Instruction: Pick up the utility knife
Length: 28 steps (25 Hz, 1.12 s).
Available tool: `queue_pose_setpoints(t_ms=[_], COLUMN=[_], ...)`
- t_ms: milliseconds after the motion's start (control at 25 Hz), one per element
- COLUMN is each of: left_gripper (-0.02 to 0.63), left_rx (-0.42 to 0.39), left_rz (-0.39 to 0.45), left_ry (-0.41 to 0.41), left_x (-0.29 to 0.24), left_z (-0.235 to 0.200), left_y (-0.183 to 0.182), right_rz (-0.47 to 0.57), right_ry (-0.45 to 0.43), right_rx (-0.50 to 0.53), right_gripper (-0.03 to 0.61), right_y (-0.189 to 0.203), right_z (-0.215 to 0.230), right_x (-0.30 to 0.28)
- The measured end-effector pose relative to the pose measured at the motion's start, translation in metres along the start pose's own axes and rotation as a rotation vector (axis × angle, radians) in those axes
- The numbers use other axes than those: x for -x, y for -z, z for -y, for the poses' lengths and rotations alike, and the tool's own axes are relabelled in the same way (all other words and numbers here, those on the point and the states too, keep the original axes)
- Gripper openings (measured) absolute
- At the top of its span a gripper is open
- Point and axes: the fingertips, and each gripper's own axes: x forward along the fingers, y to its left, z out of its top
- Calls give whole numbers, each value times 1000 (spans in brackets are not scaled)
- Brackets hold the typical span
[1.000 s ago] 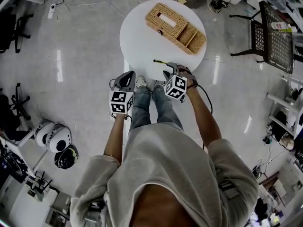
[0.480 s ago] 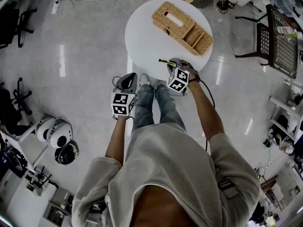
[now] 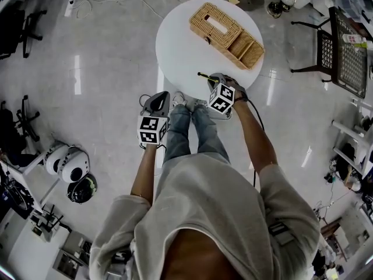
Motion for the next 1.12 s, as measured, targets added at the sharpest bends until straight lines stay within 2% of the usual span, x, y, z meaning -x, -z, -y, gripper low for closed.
queue_pose_setpoints(t_ms=[200, 480, 640, 920, 1120], left_gripper=[23, 23, 23, 23, 23], left_rx=[0, -15, -26, -59, -75], left_rz=[-3, 13, 24, 46, 66], left_ry=[3, 7, 17, 33, 49], left_x=[0, -2, -3, -5, -7], left_z=[1, 2, 4, 7, 9], left_y=[2, -5, -13, -32, -46], right_rz=[3, 54, 137, 297, 320], right_ry=[4, 57, 90, 119, 161], right_rx=[-19, -66, -203, -557, -633], right_gripper=[65, 64, 64, 48, 46], right_y=[1, -8, -21, -28, -23], right_z=[2, 10, 17, 36, 43], right_x=[2, 21, 41, 75, 82])
